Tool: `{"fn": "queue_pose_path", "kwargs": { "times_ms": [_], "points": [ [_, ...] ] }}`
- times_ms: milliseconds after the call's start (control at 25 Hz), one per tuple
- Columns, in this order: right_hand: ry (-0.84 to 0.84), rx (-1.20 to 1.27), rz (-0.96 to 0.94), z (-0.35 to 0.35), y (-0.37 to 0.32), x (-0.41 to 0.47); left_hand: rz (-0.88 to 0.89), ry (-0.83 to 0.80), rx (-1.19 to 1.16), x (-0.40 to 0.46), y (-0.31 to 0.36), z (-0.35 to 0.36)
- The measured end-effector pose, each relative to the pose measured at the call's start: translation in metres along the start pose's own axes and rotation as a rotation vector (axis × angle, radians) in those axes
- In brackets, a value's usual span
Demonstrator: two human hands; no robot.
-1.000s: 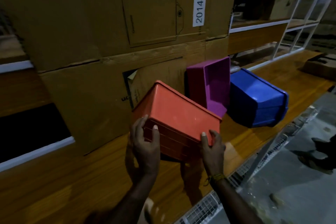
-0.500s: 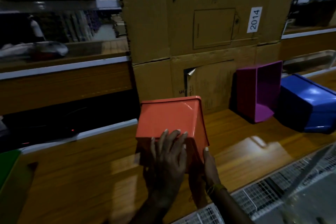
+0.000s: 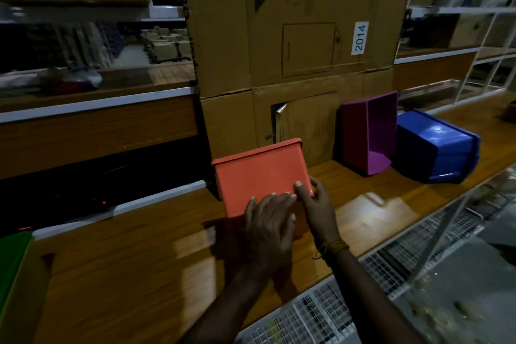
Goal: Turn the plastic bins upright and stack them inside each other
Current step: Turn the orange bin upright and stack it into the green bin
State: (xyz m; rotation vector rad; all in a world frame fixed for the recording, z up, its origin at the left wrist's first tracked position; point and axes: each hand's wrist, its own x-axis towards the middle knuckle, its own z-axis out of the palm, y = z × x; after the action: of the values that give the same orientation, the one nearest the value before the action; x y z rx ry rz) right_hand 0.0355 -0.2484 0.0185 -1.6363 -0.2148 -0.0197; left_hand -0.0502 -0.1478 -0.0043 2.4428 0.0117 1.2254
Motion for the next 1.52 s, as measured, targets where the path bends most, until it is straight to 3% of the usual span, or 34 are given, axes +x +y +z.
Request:
{"fn": "queue_pose_path", "kwargs": {
  "times_ms": [80,160,240,280,400,640,840,1160,1400,1520],
  "points": [
    [0.003,-0.002,-0.009,-0.006,0.002,-0.003,-0.099,0.022,0.065,0.001,-0.015,-0.008],
    [-0.015,-0.007,0.001,-0.014,0.012,-0.009,-0.412,0.086,0.093,0.005,-0.029,-0.025],
    [-0.054,-0.034,0.005,-0.015,0.022,-0.017,-0.719,0.052,-0.113,0.008,-0.038,-0.036],
    [-0.087,-0.044,-0.006,-0.013,0.026,-0.021,-0.771,0.034,-0.201,0.007,-0.041,-0.037],
    [-0.142,-0.083,-0.042,-0.007,0.026,-0.032,-0.707,0.068,-0.276,-0.008,-0.043,-0.042],
    [-0.173,-0.2,-0.106,0.001,0.039,-0.04,-0.838,0.103,-0.292,-0.032,-0.05,-0.055],
    [-0.161,-0.168,-0.12,0.004,0.051,-0.055,-0.755,0.058,-0.147,-0.05,-0.056,-0.062],
    [-0.259,-0.051,0.007,-0.001,0.092,-0.077,-0.805,0.026,-0.046,-0.087,-0.069,-0.053],
    [-0.271,-0.204,-0.002,-0.001,0.104,-0.074,-0.845,-0.056,0.009,-0.109,-0.057,-0.041],
    [-0.31,-0.212,0.012,0.002,0.104,-0.075,-0.918,-0.182,0.07,-0.115,-0.041,-0.04]
  ]
}}
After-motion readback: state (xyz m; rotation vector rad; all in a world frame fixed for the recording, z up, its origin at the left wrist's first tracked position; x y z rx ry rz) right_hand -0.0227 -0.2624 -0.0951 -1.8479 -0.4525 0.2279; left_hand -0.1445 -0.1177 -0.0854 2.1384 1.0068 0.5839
